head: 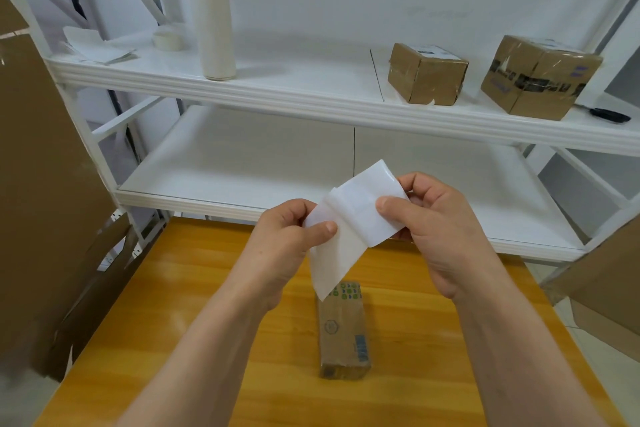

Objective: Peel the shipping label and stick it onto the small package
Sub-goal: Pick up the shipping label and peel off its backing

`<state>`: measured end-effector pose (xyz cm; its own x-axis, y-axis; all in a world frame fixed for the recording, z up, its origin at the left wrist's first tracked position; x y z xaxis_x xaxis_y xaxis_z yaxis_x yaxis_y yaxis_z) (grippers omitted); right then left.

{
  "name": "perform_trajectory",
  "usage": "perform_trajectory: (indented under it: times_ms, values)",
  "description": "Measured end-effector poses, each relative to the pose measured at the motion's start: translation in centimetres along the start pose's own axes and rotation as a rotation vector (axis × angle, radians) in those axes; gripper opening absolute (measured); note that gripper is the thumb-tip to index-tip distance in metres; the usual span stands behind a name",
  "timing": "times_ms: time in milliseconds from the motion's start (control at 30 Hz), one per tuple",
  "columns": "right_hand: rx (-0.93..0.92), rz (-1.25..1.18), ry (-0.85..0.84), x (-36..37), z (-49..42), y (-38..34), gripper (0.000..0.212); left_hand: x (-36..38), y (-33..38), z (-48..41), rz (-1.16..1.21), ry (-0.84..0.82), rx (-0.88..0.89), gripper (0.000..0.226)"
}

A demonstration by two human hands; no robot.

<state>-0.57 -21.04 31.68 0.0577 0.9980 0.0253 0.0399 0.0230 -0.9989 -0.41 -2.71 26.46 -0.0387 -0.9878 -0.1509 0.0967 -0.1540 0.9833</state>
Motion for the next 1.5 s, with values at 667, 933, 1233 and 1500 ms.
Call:
perform_trajectory:
  times_ms: [667, 933, 1233, 1500]
  values:
    - [-0.009, -0.014, -0.018, 0.7, 0.2, 0.2, 0.005, 0.0, 0.1, 0.5, 0.028, -0.014, 0.069, 0.017]
    - [-0.012, -0.004, -0.021, 0.6, 0.1, 0.2, 0.005, -0.2, 0.3, 0.5, 0.002, 0.011, 0.059, 0.008]
    - [-0.021, 0.008, -0.028, 0.5, 0.0, 0.1, 0.005, -0.2, 0.3, 0.6, -0.033, 0.046, 0.049, 0.011]
    - [-0.023, 0.010, -0.011, 0.0, 0.1, 0.1, 0.005, -0.1, 0.7, 0.6, -0.036, 0.047, 0.063, 0.004]
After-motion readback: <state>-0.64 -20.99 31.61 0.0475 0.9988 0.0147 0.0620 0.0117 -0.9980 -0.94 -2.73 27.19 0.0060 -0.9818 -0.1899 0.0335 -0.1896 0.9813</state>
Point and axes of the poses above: each hand's wrist, its own z-axis away from the middle knuckle, its own x-axis out of the palm, y = z × x, the point moved 6 cm from there along -z, towards the middle knuckle, and after that the axes turned 10 degrees about -z, right-handed, at the moved point
